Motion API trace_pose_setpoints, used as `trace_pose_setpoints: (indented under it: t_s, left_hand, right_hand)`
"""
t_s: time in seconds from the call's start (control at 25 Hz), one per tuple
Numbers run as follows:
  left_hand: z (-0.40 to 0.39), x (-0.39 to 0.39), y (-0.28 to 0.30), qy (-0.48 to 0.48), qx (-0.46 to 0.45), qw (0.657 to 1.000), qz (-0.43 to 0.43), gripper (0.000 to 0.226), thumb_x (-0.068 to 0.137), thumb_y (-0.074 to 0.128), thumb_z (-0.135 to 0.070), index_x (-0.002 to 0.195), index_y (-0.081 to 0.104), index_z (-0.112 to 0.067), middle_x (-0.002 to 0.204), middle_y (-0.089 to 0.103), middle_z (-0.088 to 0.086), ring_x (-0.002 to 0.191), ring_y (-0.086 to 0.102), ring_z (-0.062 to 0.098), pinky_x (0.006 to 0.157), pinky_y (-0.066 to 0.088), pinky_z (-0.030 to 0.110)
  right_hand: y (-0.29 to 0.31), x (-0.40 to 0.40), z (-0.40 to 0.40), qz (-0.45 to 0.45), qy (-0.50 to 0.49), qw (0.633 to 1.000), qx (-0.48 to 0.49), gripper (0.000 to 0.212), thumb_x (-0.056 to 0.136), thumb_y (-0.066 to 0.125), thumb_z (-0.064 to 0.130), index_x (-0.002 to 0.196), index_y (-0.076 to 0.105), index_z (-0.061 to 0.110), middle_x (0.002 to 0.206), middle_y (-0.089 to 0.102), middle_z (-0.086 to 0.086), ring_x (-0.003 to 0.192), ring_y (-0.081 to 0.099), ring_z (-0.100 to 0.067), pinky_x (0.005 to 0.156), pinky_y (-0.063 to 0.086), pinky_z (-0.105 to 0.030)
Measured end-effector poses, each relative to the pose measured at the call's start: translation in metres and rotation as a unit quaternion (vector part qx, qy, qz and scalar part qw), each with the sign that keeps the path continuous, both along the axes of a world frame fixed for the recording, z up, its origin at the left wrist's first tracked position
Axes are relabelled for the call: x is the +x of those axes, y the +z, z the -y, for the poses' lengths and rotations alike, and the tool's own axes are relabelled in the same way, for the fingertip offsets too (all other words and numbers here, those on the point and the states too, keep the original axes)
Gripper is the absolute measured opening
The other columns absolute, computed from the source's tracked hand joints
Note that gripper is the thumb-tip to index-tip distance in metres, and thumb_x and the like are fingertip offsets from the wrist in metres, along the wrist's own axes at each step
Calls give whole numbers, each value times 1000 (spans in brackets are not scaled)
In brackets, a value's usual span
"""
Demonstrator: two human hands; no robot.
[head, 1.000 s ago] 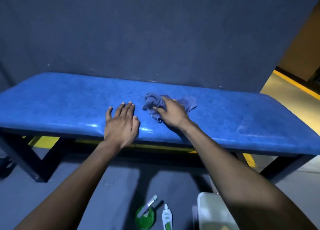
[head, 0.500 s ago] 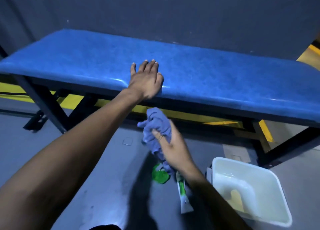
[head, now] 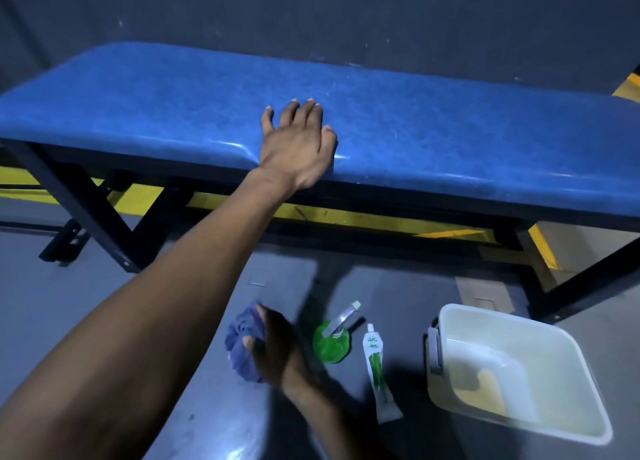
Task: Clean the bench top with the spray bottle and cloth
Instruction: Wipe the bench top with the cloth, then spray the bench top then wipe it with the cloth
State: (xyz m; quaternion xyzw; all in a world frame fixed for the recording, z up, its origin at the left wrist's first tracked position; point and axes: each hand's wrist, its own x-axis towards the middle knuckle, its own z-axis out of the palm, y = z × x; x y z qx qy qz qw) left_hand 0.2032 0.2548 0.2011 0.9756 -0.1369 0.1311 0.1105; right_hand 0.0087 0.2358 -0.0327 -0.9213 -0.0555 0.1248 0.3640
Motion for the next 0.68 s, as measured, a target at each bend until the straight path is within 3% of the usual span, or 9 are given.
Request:
trace_pose_setpoints:
  t_s: [0.12,0.2,0.24,0.32,0.4,0.48,0.56,0.68]
  left_hand:
    - [1,1,-1,4,3,1000,7,66,99,12,-42,154,30,-11,166,26,4,155,16,23,123,3,56]
    - [1,1,-2,7,3,1000,9,66,99,12,-42,155,30,-11,166,26,4,155,16,23,123,2,56]
    - [1,1,-3,8,2,1000,9,66,99,12,-42,155,29,-11,166,25,4,155,15,23,123,2,56]
    - [2,2,-3,9,2,1000,12,65,99,12,-42,154,30,-11,166,26,4,155,16,23,123,2,56]
    - [2,2,-3,10,2,1000,12,66,99,12,-42,154,30,-11,166,26,4,155,16,23,123,3,56]
    - [1,2,-3,10,4,1000,13,66,99,11,-42,154,30,-11,166,26,4,155,16,23,123,3,56]
    - [1,2,-4,11,5,1000,12,66,99,11,-42,154,30,-12,166,26,4,155,16,24,123,3,56]
    - [1,3,-4,13,6,1000,9,66,99,11,-42,155,29,-12,167,25,4,155,15,23,123,2,56]
  right_hand:
    - [-8,-25,19,53,-65,987,136,44,90,55,34,132,60,23,129,65,-1,119,62,-19,103,50,-38]
    - [-11,-48,41,122,-153,968,155,24,87,67,29,110,63,33,101,65,10,90,65,-5,81,57,-31]
    - [-13,-57,55,162,-212,952,150,24,83,74,29,101,61,34,90,62,10,76,62,-4,71,56,-25]
    - [-21,-71,83,209,-325,910,150,45,69,88,30,98,55,38,86,55,9,74,57,-7,69,50,-19]
    - [-33,-73,104,201,-377,889,164,71,60,95,36,117,54,30,107,53,6,96,56,-8,89,46,-14]
    - [-45,-63,115,167,-364,905,143,109,57,88,65,141,46,10,136,46,-2,123,49,-10,108,34,-11]
    - [-56,-48,119,117,-338,927,112,135,53,77,82,155,28,10,154,35,-7,142,37,-19,119,31,-26]
    - [-63,-28,116,72,-304,949,43,151,43,69,95,160,12,18,164,24,-7,152,27,-28,120,33,-48]
